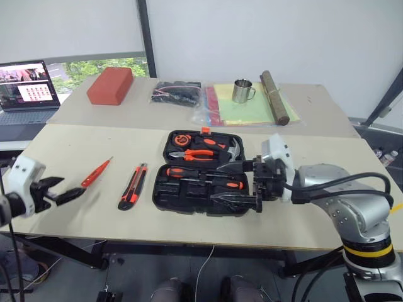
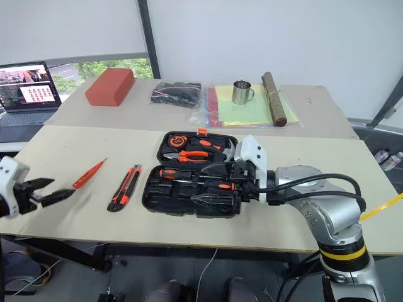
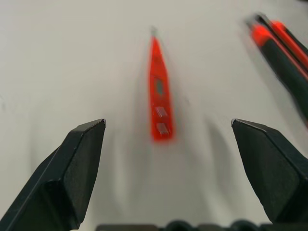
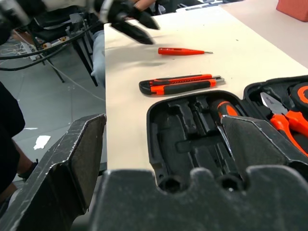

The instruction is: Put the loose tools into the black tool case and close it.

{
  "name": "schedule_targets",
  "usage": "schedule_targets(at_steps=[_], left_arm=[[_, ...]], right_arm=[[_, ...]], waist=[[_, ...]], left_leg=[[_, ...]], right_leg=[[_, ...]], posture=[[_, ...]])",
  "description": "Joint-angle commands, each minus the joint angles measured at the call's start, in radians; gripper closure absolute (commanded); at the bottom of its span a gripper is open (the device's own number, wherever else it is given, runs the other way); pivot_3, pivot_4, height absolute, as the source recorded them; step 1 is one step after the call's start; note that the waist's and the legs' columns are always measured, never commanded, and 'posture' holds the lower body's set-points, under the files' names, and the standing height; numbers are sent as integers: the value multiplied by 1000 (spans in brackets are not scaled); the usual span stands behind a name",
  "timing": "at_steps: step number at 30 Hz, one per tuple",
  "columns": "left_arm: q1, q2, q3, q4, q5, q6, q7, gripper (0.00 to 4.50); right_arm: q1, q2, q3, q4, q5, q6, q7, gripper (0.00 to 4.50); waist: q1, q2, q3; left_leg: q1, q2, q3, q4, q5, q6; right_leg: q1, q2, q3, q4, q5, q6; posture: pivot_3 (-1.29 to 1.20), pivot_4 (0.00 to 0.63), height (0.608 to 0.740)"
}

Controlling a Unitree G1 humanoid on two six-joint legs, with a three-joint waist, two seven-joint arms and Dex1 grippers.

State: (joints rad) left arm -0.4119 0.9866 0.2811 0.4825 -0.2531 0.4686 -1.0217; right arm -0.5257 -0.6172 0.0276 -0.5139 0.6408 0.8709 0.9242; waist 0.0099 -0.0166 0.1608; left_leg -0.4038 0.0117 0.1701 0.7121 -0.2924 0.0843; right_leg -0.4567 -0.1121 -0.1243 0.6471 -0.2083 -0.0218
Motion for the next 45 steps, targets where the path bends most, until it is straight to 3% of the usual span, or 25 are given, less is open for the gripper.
schedule_targets(at_steps=[1,3,4,5,8,14,19,25,28,30,34,39,45], left_arm=[[-116,-1,-97,138,72,-50,-24,0],[-200,-24,-161,247,129,-69,3,0],[-234,-34,-186,293,153,-75,14,546],[-266,-43,-205,341,173,-86,25,658],[-330,-51,-242,437,207,-99,15,1876],[-381,-49,-250,490,198,-75,-53,4019],[-383,-32,-239,314,147,-79,-164,4097],[-321,-44,-303,-223,-12,-50,-451,4097],[-337,-72,-384,-352,-36,-8,-521,4097],[-364,-105,-466,-346,22,-64,-538,4097],[-456,-229,-601,-163,169,-227,-487,4097],[-514,-314,-646,-54,197,-273,-521,4097],[-532,-352,-671,9,245,-321,-521,4097]], right_arm=[[1,-8,-22,-41,2,-33,-34,41],[19,-8,-37,-63,13,-27,-61,41],[28,-9,-45,-76,19,-23,-74,0],[38,-12,-52,-88,24,-19,-85,0],[63,-28,-71,-116,36,-12,-113,0],[118,-66,-112,-150,63,-1,-144,0],[174,-116,-161,-168,131,30,-141,0],[247,-180,-199,-186,148,17,-141,0],[278,-199,-204,-199,148,9,-141,0],[285,-193,-208,-202,147,9,-166,0],[302,-169,-217,-221,161,17,-216,0],[339,-152,-232,-248,178,20,-269,0],[371,-136,-245,-272,203,18,-322,0]], waist=[[-8,-1,0],[-23,-1,-1],[-25,-1,-1],[-25,-2,-1],[-26,-2,-1],[-26,-2,-1],[-24,-3,0],[-12,-4,0],[-13,-4,0],[-15,-4,0],[-12,-4,0],[-11,-5,1],[-4,-5,1]], left_leg=[[0,0,1,0,0,0],[0,0,1,0,0,1],[-1,0,1,-1,3,5],[-1,1,1,-2,4,8],[-1,1,1,-2,4,8],[2,1,2,-1,4,7],[1,1,1,0,4,8],[-2,1,-1,2,4,8],[-1,1,-1,2,4,8],[1,1,-1,2,4,8],[2,2,0,3,6,8],[-1,2,-1,4,6,10],[-1,2,-1,4,6,10]], right_leg=[[0,1,0,0,0,0],[0,2,0,0,0,0],[-1,5,0,1,0,0],[-1,6,-1,1,-1,0],[-1,7,-1,0,-2,0],[0,4,1,0,-3,2],[-1,1,1,0,-2,0],[0,-2,0,-1,-2,0],[0,0,1,0,-2,0],[1,1,1,1,-2,0],[3,4,2,1,-4,4],[1,4,2,1,-1,0],[1,4,1,0,-2,0]], posture=[[0,150,736],[0,150,736],[0,150,736],[0,150,736],[0,150,736],[0,150,736],[0,150,736],[0,150,736],[0,150,736],[0,150,736],[0,150,736],[0,150,736],[0,150,736]])
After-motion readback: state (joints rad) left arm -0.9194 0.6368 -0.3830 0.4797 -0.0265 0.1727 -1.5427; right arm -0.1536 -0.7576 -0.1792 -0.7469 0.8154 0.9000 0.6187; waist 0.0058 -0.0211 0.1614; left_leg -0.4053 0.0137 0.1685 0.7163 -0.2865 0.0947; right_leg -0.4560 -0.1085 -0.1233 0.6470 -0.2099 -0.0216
